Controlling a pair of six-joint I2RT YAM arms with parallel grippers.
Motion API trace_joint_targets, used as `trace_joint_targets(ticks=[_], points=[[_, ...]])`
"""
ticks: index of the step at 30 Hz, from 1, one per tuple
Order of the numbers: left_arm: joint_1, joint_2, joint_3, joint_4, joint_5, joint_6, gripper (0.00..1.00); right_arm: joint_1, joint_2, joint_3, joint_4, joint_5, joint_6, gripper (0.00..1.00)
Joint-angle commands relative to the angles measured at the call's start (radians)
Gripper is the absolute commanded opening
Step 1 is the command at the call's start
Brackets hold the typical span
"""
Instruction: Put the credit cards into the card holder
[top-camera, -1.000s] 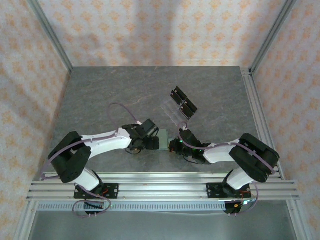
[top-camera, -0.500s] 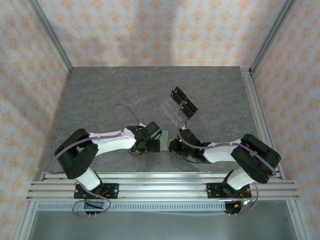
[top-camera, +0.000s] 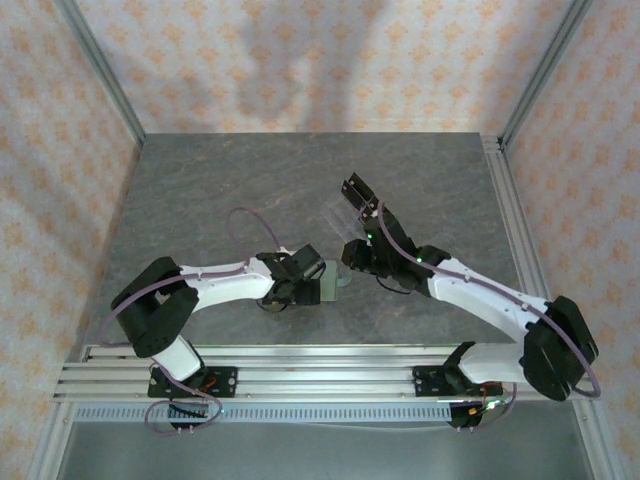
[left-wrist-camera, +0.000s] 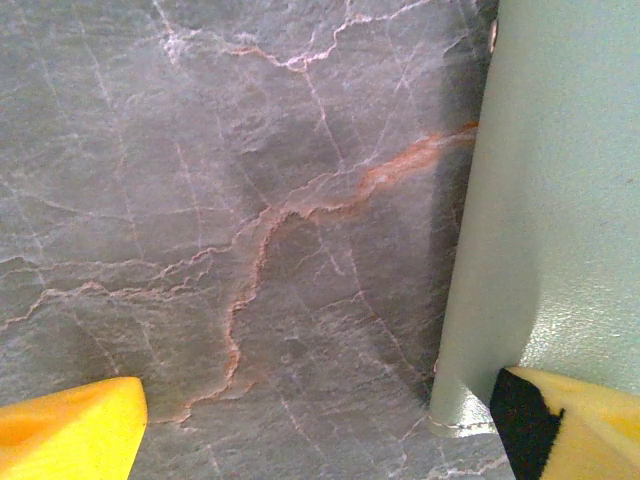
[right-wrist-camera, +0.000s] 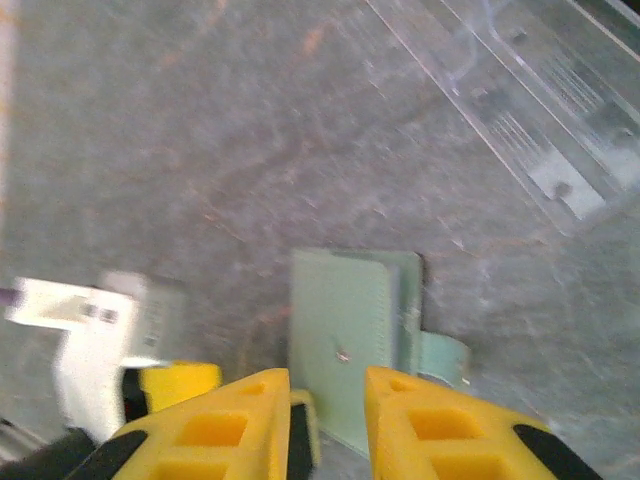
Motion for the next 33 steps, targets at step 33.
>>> trace_joint_targets(ticks=[33], points=[[-0.007,0.047,-0.005,-0.027,-0.018,-0.019,0.92,-0.012,0.276,0.099,-0.123,0.004,-0.092,0.13]])
